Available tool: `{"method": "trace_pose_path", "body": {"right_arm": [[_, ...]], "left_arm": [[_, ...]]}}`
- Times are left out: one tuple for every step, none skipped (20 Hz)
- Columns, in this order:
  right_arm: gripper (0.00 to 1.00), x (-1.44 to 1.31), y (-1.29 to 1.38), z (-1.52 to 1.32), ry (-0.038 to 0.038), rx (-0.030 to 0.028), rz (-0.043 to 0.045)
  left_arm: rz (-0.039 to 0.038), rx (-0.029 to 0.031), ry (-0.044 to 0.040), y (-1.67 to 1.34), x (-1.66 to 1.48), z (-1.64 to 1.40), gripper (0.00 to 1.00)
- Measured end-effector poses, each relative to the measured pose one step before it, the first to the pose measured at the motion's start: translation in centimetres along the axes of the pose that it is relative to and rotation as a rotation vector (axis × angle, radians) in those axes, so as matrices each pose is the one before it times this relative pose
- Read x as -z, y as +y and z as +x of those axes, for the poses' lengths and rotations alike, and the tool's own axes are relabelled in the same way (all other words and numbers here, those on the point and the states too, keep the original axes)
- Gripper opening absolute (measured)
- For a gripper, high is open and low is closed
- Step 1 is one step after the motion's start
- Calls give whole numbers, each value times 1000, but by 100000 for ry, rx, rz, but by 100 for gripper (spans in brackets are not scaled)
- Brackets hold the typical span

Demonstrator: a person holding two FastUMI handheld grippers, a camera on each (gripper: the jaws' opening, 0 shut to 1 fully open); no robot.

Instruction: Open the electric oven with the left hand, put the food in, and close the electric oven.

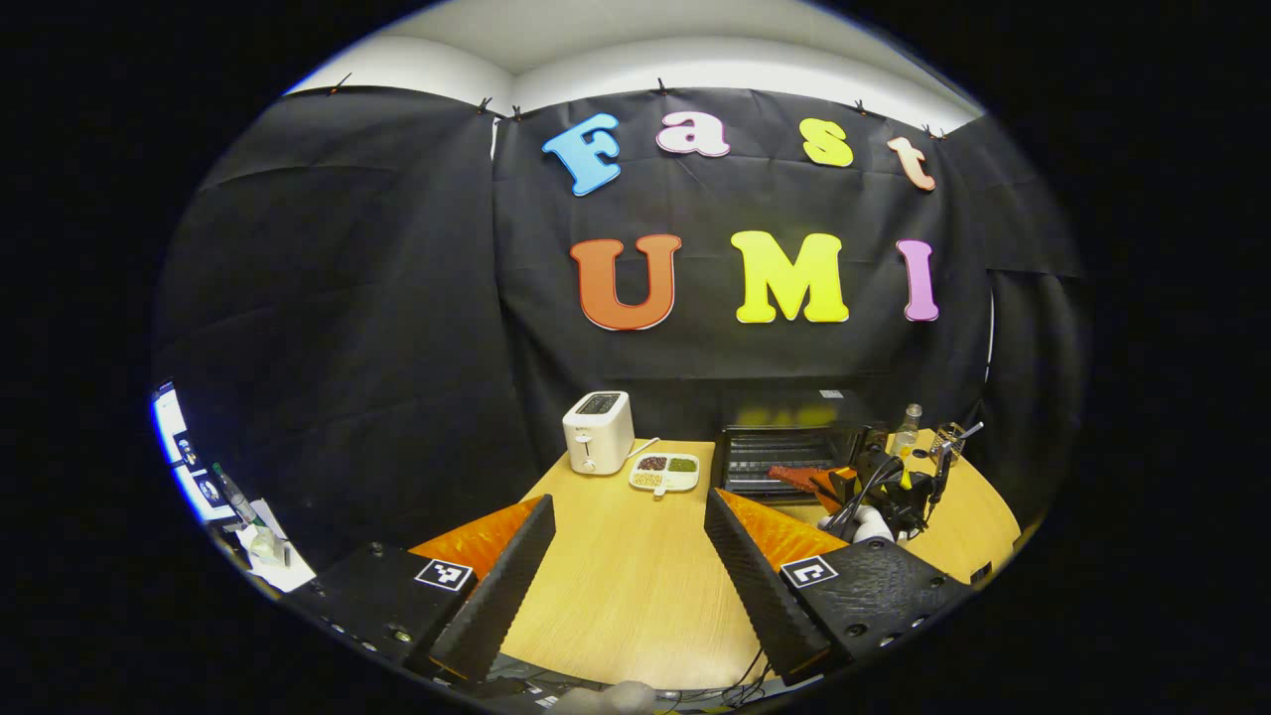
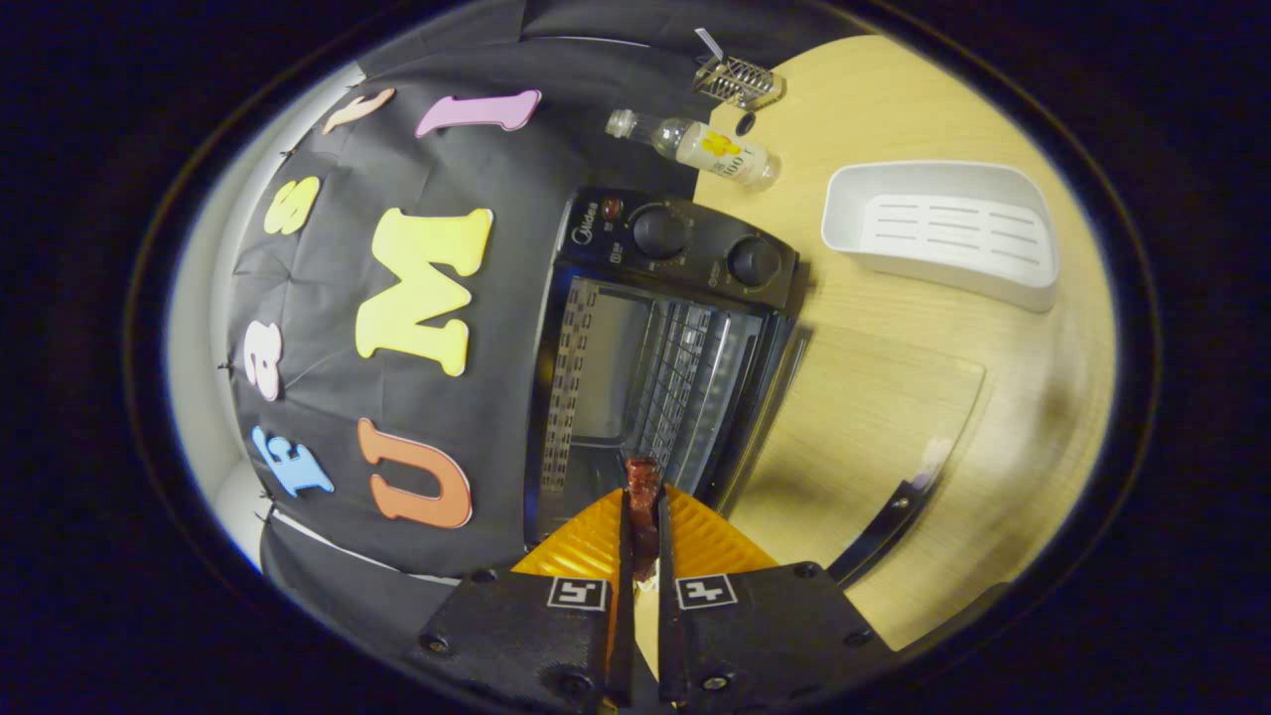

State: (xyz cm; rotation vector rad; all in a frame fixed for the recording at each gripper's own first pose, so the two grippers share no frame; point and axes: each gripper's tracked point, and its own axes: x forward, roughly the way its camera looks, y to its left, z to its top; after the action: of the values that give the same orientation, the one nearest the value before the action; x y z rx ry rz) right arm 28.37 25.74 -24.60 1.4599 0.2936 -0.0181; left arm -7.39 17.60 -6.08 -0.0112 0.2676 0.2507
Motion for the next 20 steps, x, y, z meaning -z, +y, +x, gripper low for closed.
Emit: {"method": "trace_pose_path", "body": {"right_arm": [[12, -34, 191, 1018, -730, -557, 1540], [12, -415, 117, 983, -1465, 1131, -44], [12, -655, 9, 891, -3507, 868, -268], [12, -823, 299, 1000, -3153, 22, 218], [12, -209, 199, 1104, -979, -145, -137], [12, -80, 41, 987, -233, 251, 714], [12, -88, -150, 929, -128, 1000, 571], [12, -84, 41, 1044, 83, 324, 252], [12, 53, 63, 905, 178, -436, -1563], [12, -285, 123, 545, -192, -441, -2475], [12, -256, 31, 677, -865, -71, -2980], [12, -364, -13, 570, -1306, -192, -3028], [12, -200, -183, 516, -342, 336, -2254], [13, 29, -347, 425, 476, 1030, -1633], [13, -81, -257, 317, -615, 749, -1664], [14, 28, -299, 205, -252, 908, -2713], [15, -95, 113, 145, -453, -1098, -1425], [16, 47, 198, 50, -39, -471, -2312], [17, -56, 161, 121, -286, -560, -3337], [17, 199, -83, 81, 591, 994, -5159]], "left_arm": [[484, -1358, -176, 327, -62, 142, 97], [339, -1056, 511, 264, 59, 197, 97], [356, -1324, 282, 352, 108, 298, 97], [-247, -1252, 466, 269, 18, 269, 97], [-837, -988, 649, 174, 1, 300, 96], [-550, -715, 992, 34, 151, 338, 97], [-195, -643, 1141, -43, 238, 544, 97], [7, -330, 901, -146, 246, 462, 97], [259, -1162, 659, 163, 62, 371, 97], [-216, -672, 310, -125, 13, 469, 97], [-478, 20, 123, -13, -50, 648, 97], [-44, 287, 497, -556, -57, 559, 97], [121, 615, 501, -469, -36, 582, 97], [-161, 1122, -9, -481, 43, 431, 97], [-1057, 392, 620, -305, 119, 317, 97], [-1486, 471, 321, -342, -80, 366, 97], [-975, 346, -342, -279, -210, 391, 97], [20, 139, -33, -229, -89, 285, 97], [340, 520, 338, -373, 170, 345, 97], [351, 260, 17, -191, 57, 22, 96]]}}
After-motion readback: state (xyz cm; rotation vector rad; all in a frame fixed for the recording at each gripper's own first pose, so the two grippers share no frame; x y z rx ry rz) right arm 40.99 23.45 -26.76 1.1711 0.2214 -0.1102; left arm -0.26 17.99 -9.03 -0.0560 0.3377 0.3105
